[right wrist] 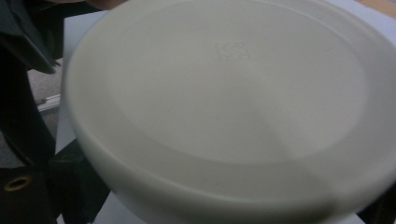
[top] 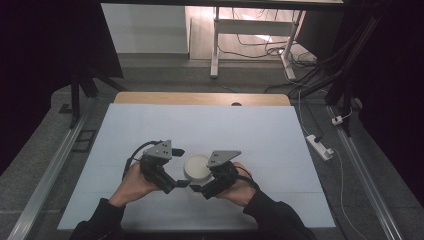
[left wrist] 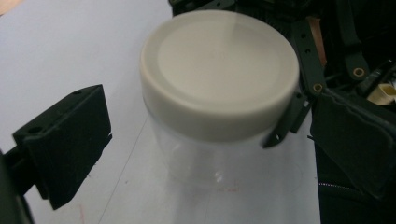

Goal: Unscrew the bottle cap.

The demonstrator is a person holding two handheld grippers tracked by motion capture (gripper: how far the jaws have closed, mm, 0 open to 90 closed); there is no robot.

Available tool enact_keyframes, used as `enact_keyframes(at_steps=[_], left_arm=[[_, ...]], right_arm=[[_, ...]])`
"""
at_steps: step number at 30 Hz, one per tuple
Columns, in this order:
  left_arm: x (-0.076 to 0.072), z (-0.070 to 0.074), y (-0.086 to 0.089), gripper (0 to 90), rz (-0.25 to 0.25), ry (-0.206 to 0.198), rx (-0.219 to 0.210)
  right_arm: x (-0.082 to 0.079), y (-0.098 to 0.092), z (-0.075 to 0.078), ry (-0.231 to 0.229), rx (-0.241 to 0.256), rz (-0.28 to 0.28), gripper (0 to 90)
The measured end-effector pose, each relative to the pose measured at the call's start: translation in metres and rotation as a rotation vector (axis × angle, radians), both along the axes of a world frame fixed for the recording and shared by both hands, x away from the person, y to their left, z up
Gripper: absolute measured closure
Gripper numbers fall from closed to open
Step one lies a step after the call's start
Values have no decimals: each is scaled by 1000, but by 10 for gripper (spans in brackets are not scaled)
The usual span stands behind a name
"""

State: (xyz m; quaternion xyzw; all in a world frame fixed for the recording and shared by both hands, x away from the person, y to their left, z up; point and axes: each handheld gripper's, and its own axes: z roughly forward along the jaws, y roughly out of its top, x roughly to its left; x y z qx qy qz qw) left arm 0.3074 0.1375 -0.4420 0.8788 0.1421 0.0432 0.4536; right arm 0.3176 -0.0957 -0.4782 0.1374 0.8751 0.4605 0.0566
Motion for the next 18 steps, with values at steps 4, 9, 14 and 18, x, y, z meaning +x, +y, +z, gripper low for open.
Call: enact_keyframes(at_steps=[4,9,14,18], left_arm=[[5,-1,-6,0,-76,13,5],[8,-3,-14,3,-156,13,14],[11,-1,-15,64,-208,16,-28],[8,-1,-15,78,-205,0,-27]], right_arm=[[-3,5,-1,4,-5,36,67],[-8,9,0,7,-2,68,66],[-10,10,0,-3,0,98,66],[-12,10,0,-6,-5,105,66]])
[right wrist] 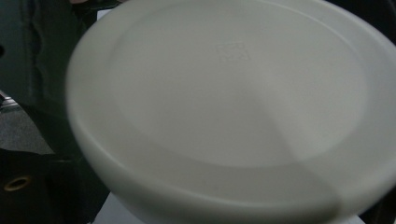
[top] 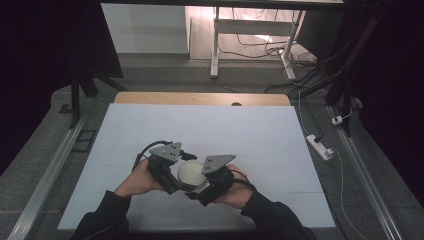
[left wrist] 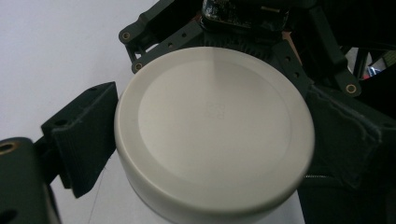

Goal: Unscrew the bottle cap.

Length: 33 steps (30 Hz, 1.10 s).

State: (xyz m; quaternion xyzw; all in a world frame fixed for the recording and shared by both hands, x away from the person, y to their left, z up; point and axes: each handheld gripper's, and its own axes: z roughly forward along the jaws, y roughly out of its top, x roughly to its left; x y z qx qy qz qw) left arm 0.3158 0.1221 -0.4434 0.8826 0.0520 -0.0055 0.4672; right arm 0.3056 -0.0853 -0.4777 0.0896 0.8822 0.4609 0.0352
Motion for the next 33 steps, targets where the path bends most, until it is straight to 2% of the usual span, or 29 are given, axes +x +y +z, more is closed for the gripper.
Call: enact_keyframes(at_steps=[4,9,16,18,21,23,24,25,29,30,31,33], left_arm=[[-2,0,-3,79,42,-4,20],[-4,2,-8,80,138,2,43],[-10,6,-21,81,306,17,82],[-11,7,-25,80,325,9,96],[-11,8,-23,73,305,6,81],[-9,11,-18,33,274,14,69],[-9,11,-18,17,274,14,69],[-8,13,-13,11,224,16,61],[-7,15,-6,1,111,4,74],[-7,15,-6,0,111,4,74],[-8,13,-6,0,69,-1,84],[-8,12,-7,0,33,-3,85]], right_arm=[[1,0,-1,-6,-8,-12,66],[4,-1,-1,-15,-19,-57,67],[8,-3,-1,-20,-26,-123,67],[8,-4,-2,-21,-29,-133,67],[8,-5,-1,-17,-20,-132,67],[8,-5,1,-19,-10,-123,67],[8,-6,1,-20,-8,-116,67],[7,-6,2,-18,-2,-108,66],[5,-5,2,-6,8,-70,67],[5,-4,2,-2,12,-57,67],[3,-4,2,2,14,-39,67],[1,-2,2,2,16,-18,67]])
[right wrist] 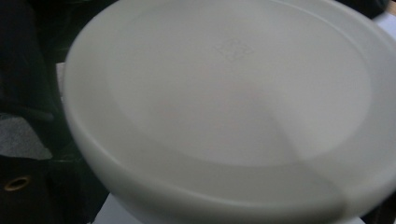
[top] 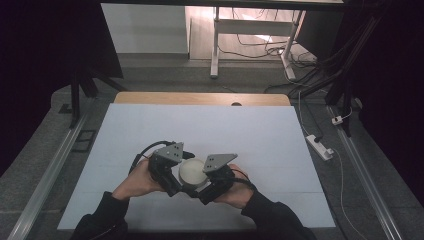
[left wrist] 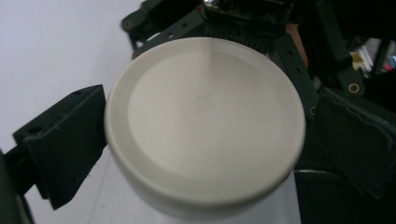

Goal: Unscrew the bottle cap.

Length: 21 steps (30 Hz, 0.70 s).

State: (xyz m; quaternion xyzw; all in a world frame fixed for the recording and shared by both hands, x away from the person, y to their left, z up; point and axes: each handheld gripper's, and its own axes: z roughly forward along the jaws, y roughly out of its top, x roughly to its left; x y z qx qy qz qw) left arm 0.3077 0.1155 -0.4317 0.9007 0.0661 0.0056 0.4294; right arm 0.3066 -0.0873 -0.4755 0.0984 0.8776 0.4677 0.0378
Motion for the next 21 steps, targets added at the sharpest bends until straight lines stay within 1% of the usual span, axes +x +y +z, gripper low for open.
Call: enact_keyframes(at_steps=[3,5,6,7,9,11,13,19,21], left_arm=[[-1,-2,-2,8,-25,-7,8],[-1,-3,-3,32,-39,-10,4],[-1,-4,-2,36,-42,-15,-2],[-1,-5,-1,59,-37,-18,-9],[0,-6,0,73,-30,-12,-17],[0,-6,-1,75,5,-7,-14],[0,-6,-4,76,47,-4,-8],[-2,-4,-14,77,209,5,19],[-4,-3,-19,76,265,-3,29]], right_arm=[[-4,2,1,-3,3,30,67],[-5,3,1,-8,3,42,66],[-6,3,1,-4,2,43,67],[-6,3,1,-6,3,50,67],[-7,3,1,-1,2,47,66],[-5,3,1,-7,-3,36,67],[-4,2,1,-11,-8,13,66],[1,0,0,-15,-20,-66,66],[3,-1,0,-18,-21,-84,67]])
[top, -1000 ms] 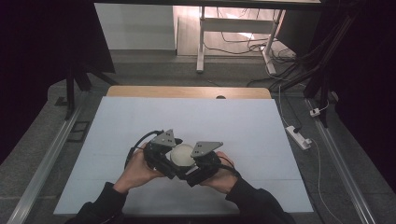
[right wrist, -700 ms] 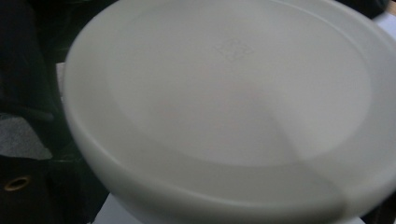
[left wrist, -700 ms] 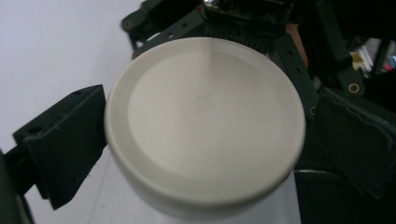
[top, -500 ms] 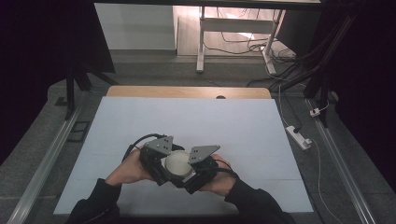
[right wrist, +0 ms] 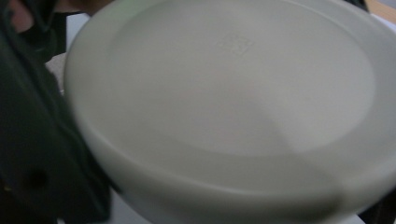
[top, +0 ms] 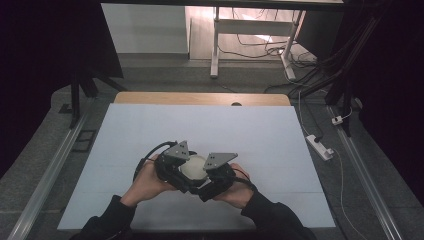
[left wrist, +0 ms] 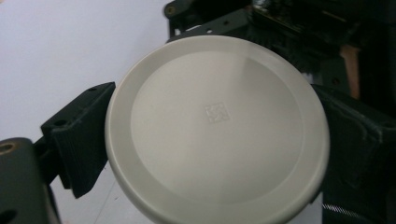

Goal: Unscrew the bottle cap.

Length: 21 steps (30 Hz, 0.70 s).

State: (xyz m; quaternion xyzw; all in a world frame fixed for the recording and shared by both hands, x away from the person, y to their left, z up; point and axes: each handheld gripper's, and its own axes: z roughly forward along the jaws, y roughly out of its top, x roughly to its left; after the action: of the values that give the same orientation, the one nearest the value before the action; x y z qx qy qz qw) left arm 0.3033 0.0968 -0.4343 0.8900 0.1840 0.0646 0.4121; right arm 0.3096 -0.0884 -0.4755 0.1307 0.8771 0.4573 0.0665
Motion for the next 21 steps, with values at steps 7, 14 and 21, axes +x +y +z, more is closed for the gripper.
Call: enact_keyframes(at_steps=[7,14,21], left_arm=[[-4,0,-8,73,72,-17,5],[0,8,5,0,-33,-5,-19],[0,11,19,0,-202,4,-23]], right_arm=[[3,-3,0,-3,0,-37,66],[-1,-1,2,-1,11,4,66],[-4,1,2,13,22,70,66]])
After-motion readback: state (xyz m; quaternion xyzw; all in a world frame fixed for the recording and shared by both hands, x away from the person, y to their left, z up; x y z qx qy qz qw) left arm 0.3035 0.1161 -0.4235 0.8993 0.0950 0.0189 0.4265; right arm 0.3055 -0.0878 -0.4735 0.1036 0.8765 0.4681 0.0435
